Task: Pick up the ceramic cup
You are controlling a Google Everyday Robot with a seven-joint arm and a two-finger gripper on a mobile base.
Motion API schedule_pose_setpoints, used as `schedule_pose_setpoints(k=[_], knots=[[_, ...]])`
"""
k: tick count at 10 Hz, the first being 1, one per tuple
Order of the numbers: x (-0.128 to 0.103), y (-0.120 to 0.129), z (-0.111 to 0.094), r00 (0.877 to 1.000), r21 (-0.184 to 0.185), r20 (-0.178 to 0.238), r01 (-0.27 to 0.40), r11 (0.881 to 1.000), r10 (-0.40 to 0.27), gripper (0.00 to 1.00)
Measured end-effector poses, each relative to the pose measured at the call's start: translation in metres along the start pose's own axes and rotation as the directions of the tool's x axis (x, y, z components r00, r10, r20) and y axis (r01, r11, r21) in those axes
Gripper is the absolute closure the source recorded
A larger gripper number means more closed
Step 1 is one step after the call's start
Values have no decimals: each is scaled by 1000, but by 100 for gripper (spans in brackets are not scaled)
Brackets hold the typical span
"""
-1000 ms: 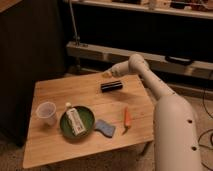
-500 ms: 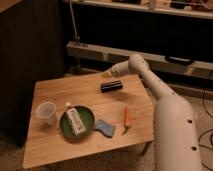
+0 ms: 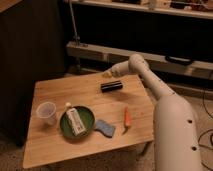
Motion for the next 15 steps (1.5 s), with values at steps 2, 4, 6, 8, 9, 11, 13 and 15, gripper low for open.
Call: schedule_pose_setpoints(k=[2,4,6,8,9,11,13,15], knots=[[0,0,0,1000,0,0,0,1000,0,97],[0,0,0,1000,0,0,0,1000,0,97],[-1,1,0,1000,0,-4,5,1000,-5,97],[-11,16,-4,997,8,-38,69,998,-68,97],[-21,35,-9,990,-2,-60,127,992,-126,97],[-32,82,-17,970,-29,-96,224,974,-225,97],[-42,139,-23,935,-78,-122,326,942,-334,97],[-49,198,-26,883,-148,-140,429,891,-449,97]])
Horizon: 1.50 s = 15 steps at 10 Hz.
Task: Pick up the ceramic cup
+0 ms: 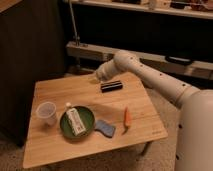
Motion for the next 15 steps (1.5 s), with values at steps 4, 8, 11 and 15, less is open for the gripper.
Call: schedule_pose_setpoints(k=[4,8,11,15], knots=[[-58,87,11,969,-108,-48,235,966,-241,88],[-104,134,44,896,-190,-56,424,885,-441,49],[-122,114,67,859,-163,-54,495,853,-509,21],[-135,73,100,814,-136,-80,563,816,-575,20]])
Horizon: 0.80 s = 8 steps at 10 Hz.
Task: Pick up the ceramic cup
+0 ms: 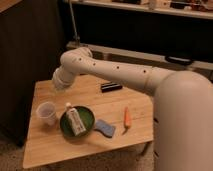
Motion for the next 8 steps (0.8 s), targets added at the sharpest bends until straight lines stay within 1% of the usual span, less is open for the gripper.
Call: schedule_pose_setpoints(k=[1,2,6,7,8], knots=[[5,-6,5,1000,1,-17,8,1000,-8,20],[7,-7,10,1000,-7,-26,12,1000,-12,20],[9,-9,42,999,-57,-43,11,998,-13,20],[4,-12,52,999,-72,-43,12,997,-15,20],[-5,-12,62,999,-91,-41,21,996,-25,20]])
